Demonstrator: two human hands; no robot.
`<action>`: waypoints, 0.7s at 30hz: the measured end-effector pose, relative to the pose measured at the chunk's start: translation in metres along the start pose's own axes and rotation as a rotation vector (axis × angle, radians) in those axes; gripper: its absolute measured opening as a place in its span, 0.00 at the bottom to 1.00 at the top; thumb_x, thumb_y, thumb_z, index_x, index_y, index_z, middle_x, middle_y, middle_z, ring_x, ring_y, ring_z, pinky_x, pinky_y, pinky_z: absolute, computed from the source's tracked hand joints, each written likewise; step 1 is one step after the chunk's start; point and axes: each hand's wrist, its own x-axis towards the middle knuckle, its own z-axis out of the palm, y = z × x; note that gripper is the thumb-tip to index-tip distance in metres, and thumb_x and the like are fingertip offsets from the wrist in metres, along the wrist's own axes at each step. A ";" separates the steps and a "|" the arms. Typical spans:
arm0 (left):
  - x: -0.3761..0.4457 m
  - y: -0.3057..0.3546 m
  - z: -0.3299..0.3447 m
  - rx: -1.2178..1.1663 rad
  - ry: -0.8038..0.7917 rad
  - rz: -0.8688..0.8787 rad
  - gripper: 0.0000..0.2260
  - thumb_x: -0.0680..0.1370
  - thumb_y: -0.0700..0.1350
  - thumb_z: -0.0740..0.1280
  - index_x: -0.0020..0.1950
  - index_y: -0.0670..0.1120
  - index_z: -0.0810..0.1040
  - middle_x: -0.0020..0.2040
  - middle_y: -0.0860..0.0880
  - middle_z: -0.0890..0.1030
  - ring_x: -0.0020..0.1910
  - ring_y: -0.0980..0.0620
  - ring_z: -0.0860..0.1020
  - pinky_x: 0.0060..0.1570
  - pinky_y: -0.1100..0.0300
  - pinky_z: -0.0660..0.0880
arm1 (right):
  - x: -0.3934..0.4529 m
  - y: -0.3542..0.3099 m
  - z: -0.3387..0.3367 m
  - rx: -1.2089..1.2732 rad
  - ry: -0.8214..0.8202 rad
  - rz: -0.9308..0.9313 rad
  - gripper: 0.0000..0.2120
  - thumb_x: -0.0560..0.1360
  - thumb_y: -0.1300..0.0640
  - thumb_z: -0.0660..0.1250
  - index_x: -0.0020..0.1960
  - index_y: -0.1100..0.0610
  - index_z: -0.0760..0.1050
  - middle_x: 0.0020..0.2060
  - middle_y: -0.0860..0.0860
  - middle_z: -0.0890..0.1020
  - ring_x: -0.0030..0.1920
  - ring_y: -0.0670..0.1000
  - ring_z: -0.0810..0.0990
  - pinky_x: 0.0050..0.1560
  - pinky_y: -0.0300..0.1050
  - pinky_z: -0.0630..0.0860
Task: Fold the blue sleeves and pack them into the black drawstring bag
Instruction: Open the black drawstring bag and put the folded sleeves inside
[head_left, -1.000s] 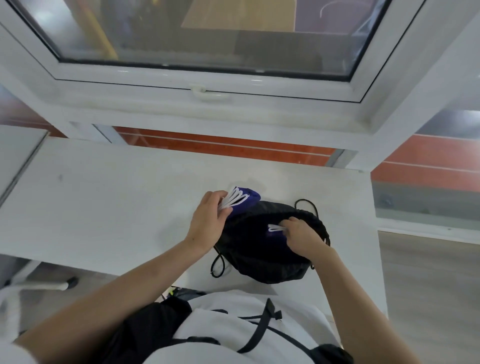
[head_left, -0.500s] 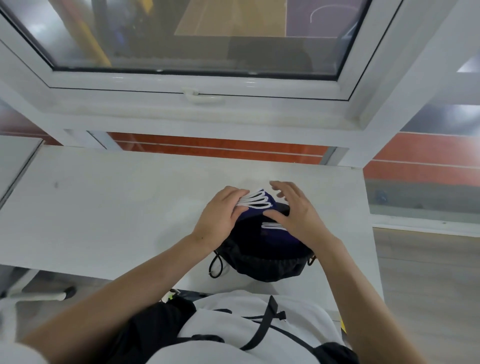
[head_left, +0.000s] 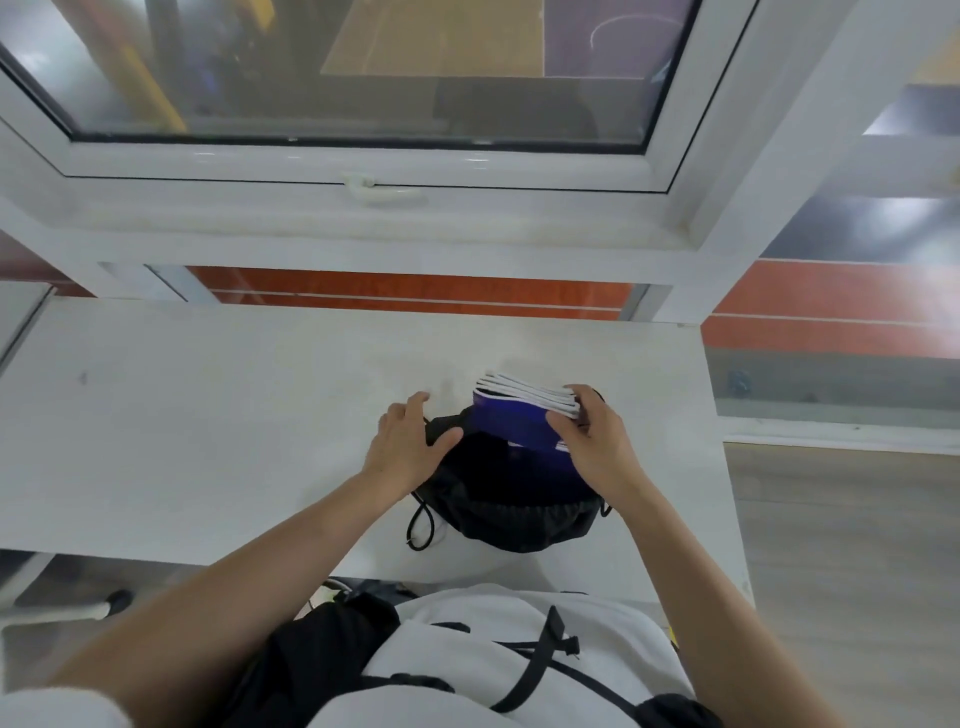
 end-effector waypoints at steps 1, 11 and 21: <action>0.002 -0.003 0.005 -0.010 -0.054 -0.059 0.36 0.78 0.61 0.68 0.79 0.48 0.57 0.71 0.41 0.70 0.71 0.40 0.69 0.65 0.43 0.73 | -0.002 0.002 0.002 0.046 -0.028 0.002 0.10 0.83 0.56 0.67 0.64 0.52 0.74 0.45 0.43 0.83 0.43 0.38 0.82 0.45 0.32 0.76; 0.005 -0.024 0.017 -0.029 -0.197 -0.196 0.17 0.83 0.57 0.61 0.65 0.46 0.69 0.54 0.47 0.78 0.53 0.44 0.77 0.49 0.53 0.71 | -0.003 0.024 0.037 0.195 -0.227 0.098 0.10 0.83 0.64 0.65 0.60 0.52 0.71 0.58 0.53 0.80 0.59 0.51 0.82 0.54 0.45 0.84; -0.010 -0.011 0.013 -0.444 -0.023 -0.174 0.09 0.85 0.49 0.56 0.59 0.48 0.74 0.53 0.49 0.80 0.52 0.49 0.79 0.54 0.49 0.77 | 0.001 0.034 0.047 -0.158 -0.243 0.048 0.14 0.82 0.61 0.65 0.58 0.42 0.69 0.49 0.47 0.81 0.49 0.50 0.80 0.46 0.43 0.78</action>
